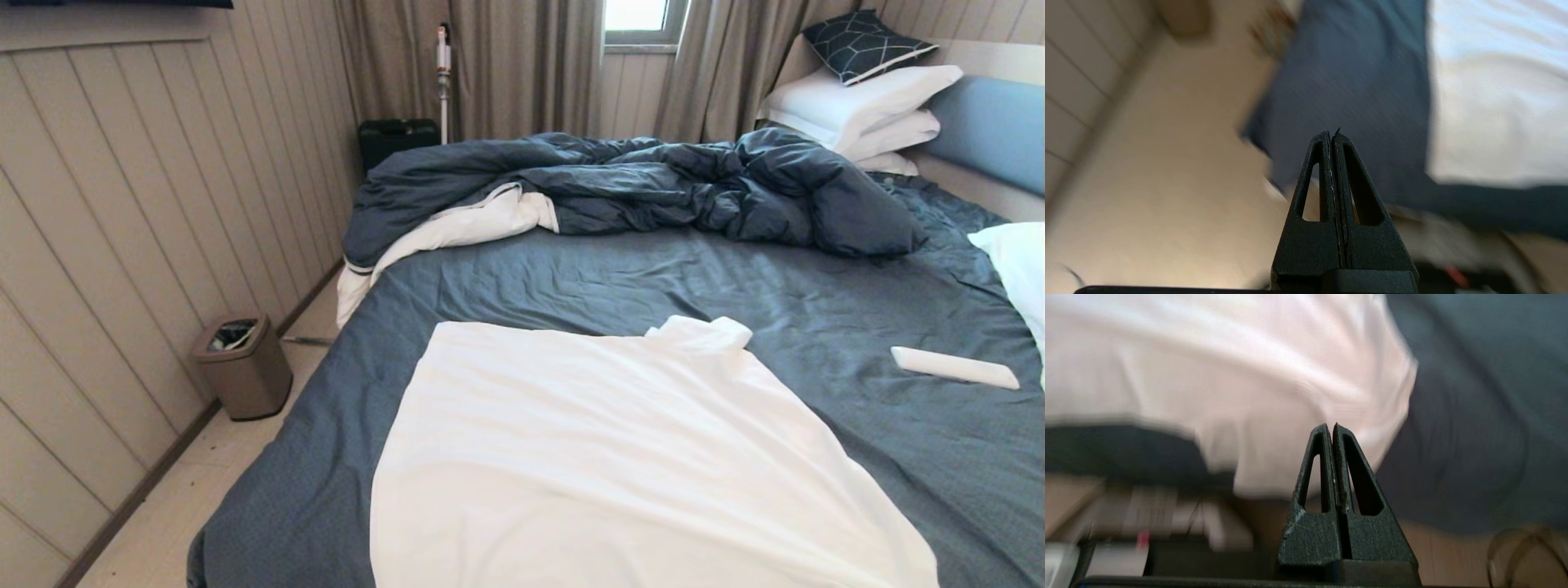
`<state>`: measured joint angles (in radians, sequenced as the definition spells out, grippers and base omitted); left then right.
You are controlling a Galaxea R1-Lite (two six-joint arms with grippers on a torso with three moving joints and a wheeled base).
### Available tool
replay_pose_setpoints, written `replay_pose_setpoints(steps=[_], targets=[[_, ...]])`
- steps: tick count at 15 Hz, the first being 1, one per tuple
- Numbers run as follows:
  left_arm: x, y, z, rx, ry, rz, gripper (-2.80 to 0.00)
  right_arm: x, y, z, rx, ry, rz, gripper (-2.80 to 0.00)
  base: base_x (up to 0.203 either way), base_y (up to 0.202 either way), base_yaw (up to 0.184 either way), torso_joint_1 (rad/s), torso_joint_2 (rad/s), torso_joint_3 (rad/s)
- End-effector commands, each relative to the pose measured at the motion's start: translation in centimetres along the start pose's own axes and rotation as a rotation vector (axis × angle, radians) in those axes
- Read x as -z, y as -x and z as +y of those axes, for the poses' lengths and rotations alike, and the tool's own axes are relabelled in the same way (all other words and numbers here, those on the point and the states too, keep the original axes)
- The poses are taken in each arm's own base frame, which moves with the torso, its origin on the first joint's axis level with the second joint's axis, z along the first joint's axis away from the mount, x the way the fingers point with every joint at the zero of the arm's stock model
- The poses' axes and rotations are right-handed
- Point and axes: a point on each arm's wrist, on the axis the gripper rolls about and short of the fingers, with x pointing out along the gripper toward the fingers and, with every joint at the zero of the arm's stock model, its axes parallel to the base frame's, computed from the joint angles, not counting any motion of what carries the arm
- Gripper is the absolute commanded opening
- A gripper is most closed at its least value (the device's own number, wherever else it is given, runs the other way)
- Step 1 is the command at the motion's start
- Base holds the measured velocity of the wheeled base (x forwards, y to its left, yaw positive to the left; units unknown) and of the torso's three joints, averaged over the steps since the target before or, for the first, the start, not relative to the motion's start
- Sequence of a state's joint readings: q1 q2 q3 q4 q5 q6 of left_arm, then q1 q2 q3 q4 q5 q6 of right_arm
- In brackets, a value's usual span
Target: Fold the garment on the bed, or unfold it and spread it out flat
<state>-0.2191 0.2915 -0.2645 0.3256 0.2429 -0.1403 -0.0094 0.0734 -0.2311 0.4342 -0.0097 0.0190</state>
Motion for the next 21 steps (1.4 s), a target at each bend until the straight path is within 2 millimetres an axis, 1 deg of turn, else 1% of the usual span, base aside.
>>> replay_pose_setpoints(steps=[1,2,4,5,6,7,8,10,11,12,13,14,15,17,19,21], targets=[[0.1,-1.0,-0.1,-0.044,-0.067,-0.168,-2.8,1.1,-1.2,0.0,-0.001,0.004,-0.125,-2.8,0.0,0.0,0.0,0.0,0.0,0.0],[0.1,-1.1,-0.1,-0.108,-0.134,-0.186,-2.8,1.8,-1.6,0.0,-0.003,0.022,-0.13,-2.8,0.0,0.0,0.0,0.0,0.0,0.0],[0.6,-1.0,0.0,-0.271,-0.138,-0.176,-2.8,1.5,-1.6,0.0,-0.012,0.047,-0.174,-2.8,0.0,0.0,0.0,0.0,0.0,0.0],[1.2,-0.8,0.0,-0.333,-0.139,-0.175,-2.8,1.5,-1.6,0.0,-0.012,0.047,-0.174,-2.8,0.0,0.0,0.0,0.0,0.0,0.0],[1.8,-0.5,0.0,-0.356,-0.138,-0.2,-2.8,1.6,-1.6,0.0,-0.012,0.048,-0.175,-2.8,0.0,0.0,0.0,0.0,0.0,0.0],[2.4,-0.1,0.0,-0.332,-0.147,-0.235,-2.8,1.6,-1.6,0.0,-0.012,0.048,-0.174,-2.8,0.0,0.0,0.0,0.0,0.0,0.0],[2.9,0.2,-0.1,-0.26,-0.168,-0.267,-2.8,1.6,-1.6,0.0,-0.012,0.045,-0.171,-2.8,0.0,0.0,0.0,0.0,0.0,0.0],[4.2,0.2,-0.6,0.023,-0.225,-0.25,-2.8,1.7,-1.7,0.0,-0.006,0.037,-0.172,-2.8,0.0,0.0,0.0,0.0,0.0,0.0],[4.6,0.1,-0.7,0.083,-0.234,-0.235,-2.8,1.8,-1.8,0.0,-0.006,0.038,-0.181,-2.8,0.0,0.0,0.0,0.0,0.0,0.0],[4.9,0.0,-0.7,0.076,-0.234,-0.22,-2.8,1.6,-2.0,0.0,-0.009,0.041,-0.234,-2.8,0.0,0.0,0.0,0.0,0.0,0.0],[5.0,0.0,-0.7,0.075,-0.216,-0.218,-2.8,0.9,-1.9,0.0,-0.011,0.045,-0.325,-2.8,0.0,0.0,0.0,0.0,0.0,0.0],[5.0,-0.1,-0.7,0.073,-0.189,-0.221,-2.8,0.7,-1.9,0.0,-0.013,0.045,-0.351,-2.8,0.0,0.0,0.0,0.0,0.0,0.0],[4.9,-0.1,-0.6,0.066,-0.179,-0.234,-2.8,1.0,-2.1,0.0,-0.014,0.04,-0.324,-2.8,0.0,0.0,0.0,0.0,0.0,0.0],[4.6,-0.3,-0.6,0.032,-0.072,-0.3,-2.8,1.0,-2.1,0.0,-0.014,0.038,-0.326,-2.8,0.0,0.0,0.0,0.0,0.0,0.0],[4.5,-0.6,-0.6,0.027,-0.06,-0.354,-2.8,1.0,-2.1,0.0,-0.014,0.037,-0.324,-2.8,0.0,0.0,0.0,0.0,0.0,0.0],[4.8,-0.7,-0.6,0.028,-0.071,-0.328,-2.8,1.0,-2.1,0.0,-0.014,0.037,-0.325,-2.8,0.0,0.0,0.0,0.0,0.0,0.0]])
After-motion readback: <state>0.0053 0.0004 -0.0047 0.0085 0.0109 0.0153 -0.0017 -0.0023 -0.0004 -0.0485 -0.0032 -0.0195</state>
